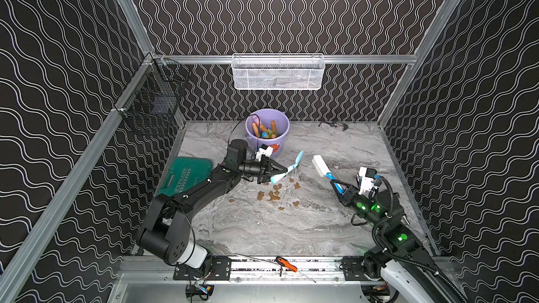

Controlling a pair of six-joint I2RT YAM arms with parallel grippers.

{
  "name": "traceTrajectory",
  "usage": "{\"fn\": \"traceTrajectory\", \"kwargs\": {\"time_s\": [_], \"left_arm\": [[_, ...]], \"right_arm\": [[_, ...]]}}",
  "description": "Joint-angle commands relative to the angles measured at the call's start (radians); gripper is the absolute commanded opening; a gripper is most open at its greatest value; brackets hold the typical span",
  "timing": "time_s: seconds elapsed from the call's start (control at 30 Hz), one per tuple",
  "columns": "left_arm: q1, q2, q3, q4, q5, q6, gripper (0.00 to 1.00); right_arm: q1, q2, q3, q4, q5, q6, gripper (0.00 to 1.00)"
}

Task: Brush the soil off the hand trowel and place it into the bucket
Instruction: Brush off the soil from the hand trowel.

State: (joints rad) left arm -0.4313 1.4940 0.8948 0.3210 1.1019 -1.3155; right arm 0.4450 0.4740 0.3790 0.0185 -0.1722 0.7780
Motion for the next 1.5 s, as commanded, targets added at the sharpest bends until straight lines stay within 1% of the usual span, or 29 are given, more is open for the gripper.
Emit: {"fn": "traceTrajectory", "kwargs": {"time_s": [0.0,0.07,0.13,0.23,0.33,0.43,0.6,0.67,0.73,0.83,0.87,0.9,0.93,0.97,1.0,1.07,1.1,1.2,1.33,1.47], "left_arm": [[0.003,0.005,-0.014,0.147,0.014,-0.08,0.0],[0.004,0.013,-0.028,0.213,0.007,-0.125,0.0],[0.003,0.015,-0.037,0.241,0.001,-0.15,0.0],[0.003,0.016,-0.03,0.223,-0.001,-0.137,0.0],[0.003,0.008,-0.024,0.186,-0.004,-0.112,0.0],[0.004,0.007,-0.031,0.217,-0.002,-0.131,0.0],[0.004,0.01,-0.036,0.244,0.001,-0.148,0.0],[0.004,0.012,-0.037,0.257,0.003,-0.158,0.0],[0.004,0.01,-0.033,0.226,0.003,-0.138,0.0],[0.007,0.004,-0.014,0.116,-0.001,-0.055,0.0],[0.008,-0.001,-0.001,0.053,-0.006,0.001,0.0],[0.01,-0.005,0.024,-0.058,-0.016,0.083,0.0],[0.01,-0.005,0.055,-0.18,-0.029,0.181,0.0],[0.01,-0.003,0.111,-0.373,-0.065,0.334,0.0],[0.01,0.005,0.182,-0.586,-0.139,0.51,0.0],[0.001,0.02,0.28,-0.847,-0.285,0.739,0.0],[0.0,0.022,0.306,-0.926,-0.348,0.811,0.0],[-0.003,0.01,0.339,-1.024,-0.485,0.915,0.0],[-0.002,-0.006,0.352,-1.039,-0.564,0.948,0.0],[-0.001,0.02,0.45,-1.112,-0.66,1.0,0.0]], "right_arm": [[0.002,0.014,-0.005,0.137,-0.058,0.016,0.0],[0.002,0.033,0.001,0.174,-0.095,0.02,0.0],[0.002,0.059,0.004,0.225,-0.136,0.024,0.0],[0.002,0.101,-0.001,0.281,-0.175,0.038,0.0],[0.001,0.13,-0.015,0.318,-0.178,0.049,0.0],[0.001,0.16,-0.031,0.354,-0.178,0.055,0.0],[0.002,0.18,-0.083,0.355,-0.186,0.077,0.0],[0.002,0.167,-0.103,0.312,-0.176,0.08,0.0],[0.002,0.139,-0.12,0.262,-0.147,0.076,0.0],[0.002,0.104,-0.123,0.202,-0.094,0.067,0.0],[0.002,0.099,-0.125,0.199,-0.07,0.07,0.0],[0.002,0.109,-0.119,0.187,-0.046,0.068,0.0],[0.002,0.136,-0.094,0.138,-0.024,0.053,0.0],[0.001,0.177,-0.056,0.067,-0.013,0.027,0.0],[0.002,0.214,-0.033,0.039,-0.011,0.008,0.0],[0.002,0.235,-0.04,0.075,-0.032,0.019,0.0],[0.002,0.23,-0.048,0.101,-0.04,0.026,0.0],[0.001,0.217,-0.046,0.107,-0.015,0.021,0.0],[0.002,0.229,0.005,0.047,-0.023,-0.01,0.0],[0.001,0.207,0.026,0.011,-0.018,-0.026,0.0]]}}
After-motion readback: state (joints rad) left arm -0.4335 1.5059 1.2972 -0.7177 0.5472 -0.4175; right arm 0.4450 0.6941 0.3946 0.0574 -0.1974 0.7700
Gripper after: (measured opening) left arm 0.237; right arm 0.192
